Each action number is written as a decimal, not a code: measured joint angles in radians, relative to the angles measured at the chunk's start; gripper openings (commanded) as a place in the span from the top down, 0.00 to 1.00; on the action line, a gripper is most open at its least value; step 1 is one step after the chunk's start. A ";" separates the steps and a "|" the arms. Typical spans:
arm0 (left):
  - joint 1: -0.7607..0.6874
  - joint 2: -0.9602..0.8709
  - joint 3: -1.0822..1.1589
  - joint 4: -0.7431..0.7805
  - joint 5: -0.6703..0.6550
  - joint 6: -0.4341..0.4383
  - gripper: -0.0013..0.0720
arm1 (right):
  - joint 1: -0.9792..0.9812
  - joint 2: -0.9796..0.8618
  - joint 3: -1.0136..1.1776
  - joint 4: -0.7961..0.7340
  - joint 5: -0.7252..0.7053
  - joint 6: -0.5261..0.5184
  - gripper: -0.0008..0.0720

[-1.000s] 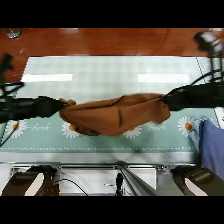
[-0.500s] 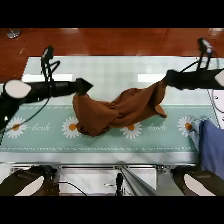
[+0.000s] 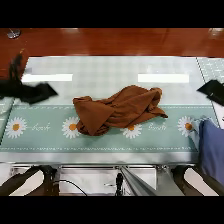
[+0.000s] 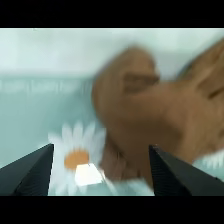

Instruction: Fold the shirts.

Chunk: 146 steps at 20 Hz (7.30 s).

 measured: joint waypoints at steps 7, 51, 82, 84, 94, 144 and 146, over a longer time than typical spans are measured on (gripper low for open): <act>0.024 0.045 -0.432 -0.271 0.063 0.195 0.02 | -0.050 0.078 -0.371 0.216 -0.016 -0.173 0.14; -0.137 -0.059 -0.335 -0.520 0.143 0.369 0.95 | 0.338 -0.313 0.061 0.331 -0.023 -0.167 0.95; -0.214 0.509 0.423 0.476 -0.007 -0.189 0.95 | 0.360 0.514 0.521 -0.267 0.381 0.152 0.95; -0.219 0.460 0.272 0.465 0.074 -0.211 0.95 | 0.360 0.477 0.373 -0.228 0.277 0.146 0.95; -0.224 -0.045 0.082 0.270 0.628 -0.255 0.95 | 0.360 -0.181 0.265 0.093 -0.268 0.038 0.95; 0.137 -0.277 -0.202 -0.383 0.103 0.375 0.95 | -0.060 -0.070 -0.431 0.077 0.087 -0.074 0.13; 0.137 -0.277 -0.202 -0.383 0.103 0.375 0.95 | -0.058 -0.116 -0.431 0.164 0.040 -0.105 0.13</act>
